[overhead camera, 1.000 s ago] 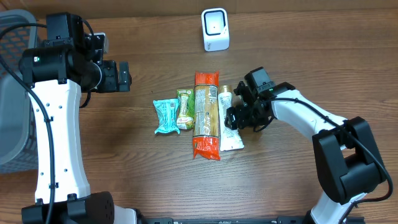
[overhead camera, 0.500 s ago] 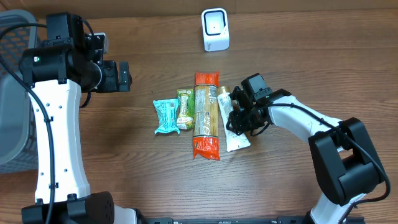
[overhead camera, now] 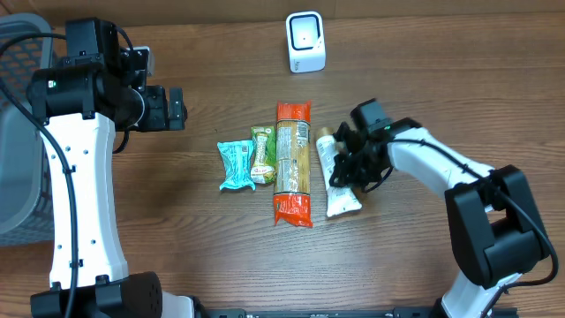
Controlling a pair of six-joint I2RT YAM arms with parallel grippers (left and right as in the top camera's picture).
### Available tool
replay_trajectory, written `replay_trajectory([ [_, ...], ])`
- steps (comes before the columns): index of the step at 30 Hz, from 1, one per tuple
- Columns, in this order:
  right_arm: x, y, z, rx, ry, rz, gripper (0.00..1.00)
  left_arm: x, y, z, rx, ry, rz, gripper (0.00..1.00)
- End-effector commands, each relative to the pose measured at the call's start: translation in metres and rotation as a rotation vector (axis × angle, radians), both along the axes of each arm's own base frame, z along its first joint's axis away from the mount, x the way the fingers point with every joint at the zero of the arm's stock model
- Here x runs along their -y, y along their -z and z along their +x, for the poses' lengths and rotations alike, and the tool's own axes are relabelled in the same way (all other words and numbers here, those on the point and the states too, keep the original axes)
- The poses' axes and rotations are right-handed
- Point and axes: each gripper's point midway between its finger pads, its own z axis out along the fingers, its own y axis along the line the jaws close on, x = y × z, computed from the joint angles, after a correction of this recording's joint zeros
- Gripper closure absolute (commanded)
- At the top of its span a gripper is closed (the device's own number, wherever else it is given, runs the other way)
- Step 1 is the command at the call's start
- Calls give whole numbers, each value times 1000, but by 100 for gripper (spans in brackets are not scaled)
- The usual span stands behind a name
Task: Scan the item barcode
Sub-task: 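Lift the white tube and carry it toward the scanner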
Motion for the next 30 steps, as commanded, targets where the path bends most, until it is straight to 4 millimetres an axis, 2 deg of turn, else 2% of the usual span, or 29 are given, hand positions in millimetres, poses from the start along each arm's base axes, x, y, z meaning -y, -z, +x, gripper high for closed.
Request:
replay_trajectory([
  [1,-19,-51,34,92,-18,209,96,-1,2,1,-2,17,-2,0],
  [7,-32,-110,47,214,-127,437,96,-1,2,1,-2,17,-2,1],
  [10,-32,-127,45,249,-157,501,96,-1,2,1,-2,16,-2,0],
  [13,-30,-134,45,261,-156,514,96,-1,2,1,-2,16,-2,0],
  [15,-31,-142,42,301,-202,535,96,-1,2,1,-2,16,-2,1],
  [19,-35,-181,28,455,-334,620,96,-1,2,1,-2,16,-2,1],
  [30,-19,-258,7,646,-362,679,96,-1,2,1,-2,17,-2,0],
])
